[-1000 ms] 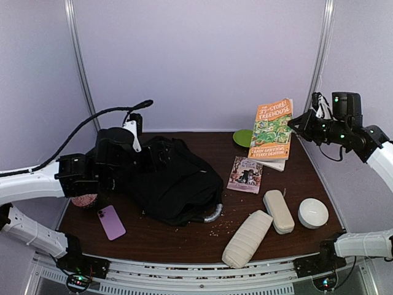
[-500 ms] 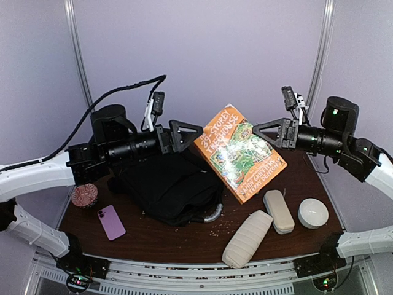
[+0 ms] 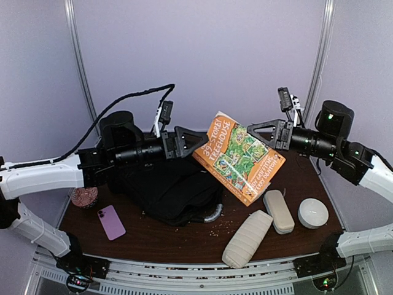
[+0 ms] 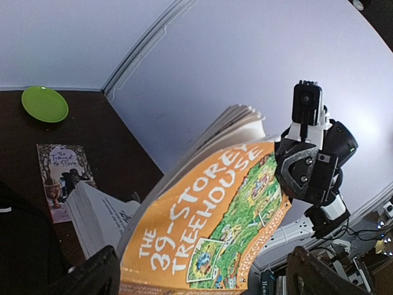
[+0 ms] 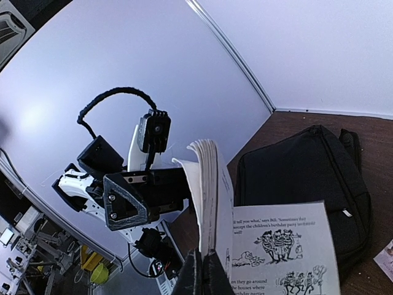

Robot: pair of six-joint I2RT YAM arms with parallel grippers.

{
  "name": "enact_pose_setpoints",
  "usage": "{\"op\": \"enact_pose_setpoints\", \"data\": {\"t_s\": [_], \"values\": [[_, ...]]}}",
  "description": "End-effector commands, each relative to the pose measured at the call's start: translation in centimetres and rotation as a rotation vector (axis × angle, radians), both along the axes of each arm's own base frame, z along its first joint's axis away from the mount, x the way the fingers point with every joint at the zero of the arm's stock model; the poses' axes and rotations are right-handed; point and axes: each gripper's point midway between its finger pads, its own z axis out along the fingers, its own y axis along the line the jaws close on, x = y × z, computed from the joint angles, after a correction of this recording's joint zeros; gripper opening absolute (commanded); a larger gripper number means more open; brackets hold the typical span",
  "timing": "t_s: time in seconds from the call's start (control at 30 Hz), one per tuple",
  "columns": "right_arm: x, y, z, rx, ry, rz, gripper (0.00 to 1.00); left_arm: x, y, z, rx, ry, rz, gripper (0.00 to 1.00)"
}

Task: Pack the student bag
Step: Place the book at the center of the board.

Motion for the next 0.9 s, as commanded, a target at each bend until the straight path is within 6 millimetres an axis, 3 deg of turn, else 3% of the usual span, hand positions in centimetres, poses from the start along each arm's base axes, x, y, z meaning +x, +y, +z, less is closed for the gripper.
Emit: {"op": "enact_pose_setpoints", "data": {"t_s": [0.0, 0.17, 0.33, 0.6, 0.87], "values": [[1.2, -0.3, 1.8, 0.088, -0.052, -0.07, 0.0, 1.6, 2.1, -0.6, -0.021, 0.026, 0.109, 0.97], [3.6, 0.3, -0.7, 0.108, 0.03, -0.137, 0.0, 3.5, 5.5, -4.9, 0.069, 0.117, 0.303, 0.97], [5.9, 2.5, -5.3, 0.12, 0.131, -0.139, 0.0, 3.8, 8.1, -8.0, 0.151, 0.135, 0.407, 0.97], [8.7, 5.7, -15.1, 0.031, 0.289, -0.148, 0.0, 3.4, 8.8, -13.5, 0.241, 0.218, 0.423, 0.96], [9.1, 4.6, -23.5, -0.237, 0.381, -0.218, 0.0, 3.3, 8.9, -15.2, 0.279, 0.239, 0.422, 0.96]]}}
